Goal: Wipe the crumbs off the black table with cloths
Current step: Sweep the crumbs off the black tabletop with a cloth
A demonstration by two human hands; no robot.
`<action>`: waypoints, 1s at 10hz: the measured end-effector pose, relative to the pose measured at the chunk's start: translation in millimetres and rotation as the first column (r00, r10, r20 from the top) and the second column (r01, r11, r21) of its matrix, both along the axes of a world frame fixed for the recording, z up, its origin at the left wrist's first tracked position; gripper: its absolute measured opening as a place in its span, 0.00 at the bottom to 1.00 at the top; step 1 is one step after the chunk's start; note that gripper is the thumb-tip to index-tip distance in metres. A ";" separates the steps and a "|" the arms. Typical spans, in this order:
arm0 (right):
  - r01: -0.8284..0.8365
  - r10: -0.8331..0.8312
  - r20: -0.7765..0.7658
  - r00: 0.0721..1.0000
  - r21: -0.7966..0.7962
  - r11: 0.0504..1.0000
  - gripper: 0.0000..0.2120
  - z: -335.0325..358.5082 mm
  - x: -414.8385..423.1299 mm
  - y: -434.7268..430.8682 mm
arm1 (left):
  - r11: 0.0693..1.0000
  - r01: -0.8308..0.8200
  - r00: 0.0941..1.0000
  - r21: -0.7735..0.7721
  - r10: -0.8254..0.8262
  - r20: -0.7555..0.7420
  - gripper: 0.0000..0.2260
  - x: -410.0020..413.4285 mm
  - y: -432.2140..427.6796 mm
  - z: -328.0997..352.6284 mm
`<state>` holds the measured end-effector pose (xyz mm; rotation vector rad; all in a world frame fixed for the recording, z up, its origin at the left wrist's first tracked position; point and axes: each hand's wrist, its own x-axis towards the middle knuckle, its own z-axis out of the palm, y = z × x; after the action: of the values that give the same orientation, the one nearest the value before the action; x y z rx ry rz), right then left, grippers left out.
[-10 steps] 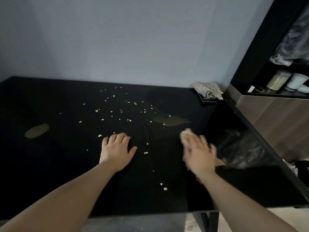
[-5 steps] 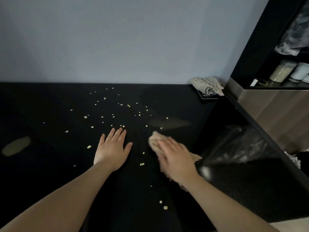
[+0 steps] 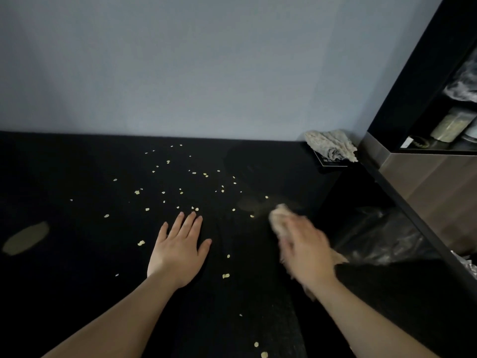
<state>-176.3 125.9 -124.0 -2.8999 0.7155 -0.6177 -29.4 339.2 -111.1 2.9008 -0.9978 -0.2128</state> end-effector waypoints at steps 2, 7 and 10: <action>0.571 -0.545 -0.172 0.820 0.294 0.766 0.23 14.7 48.2 -33.9 | 0.998 -0.059 0.998 0.004 0.059 -0.003 0.28 -1.0 -1.1 1.9; 0.338 -0.319 -0.125 0.940 0.187 0.922 0.20 15.8 77.8 -18.8 | 0.991 -0.129 0.992 -0.025 0.129 -0.018 0.26 0.0 -1.2 0.6; 0.075 -0.074 -0.023 0.997 0.052 0.996 0.18 3.3 59.3 -30.4 | 0.991 -0.132 0.991 -0.038 0.131 -0.023 0.25 0.5 -0.6 2.0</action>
<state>-117.0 95.5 -120.7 -2.8473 0.8326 -0.5677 -28.9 338.6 -109.1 2.9087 -0.7946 -0.2117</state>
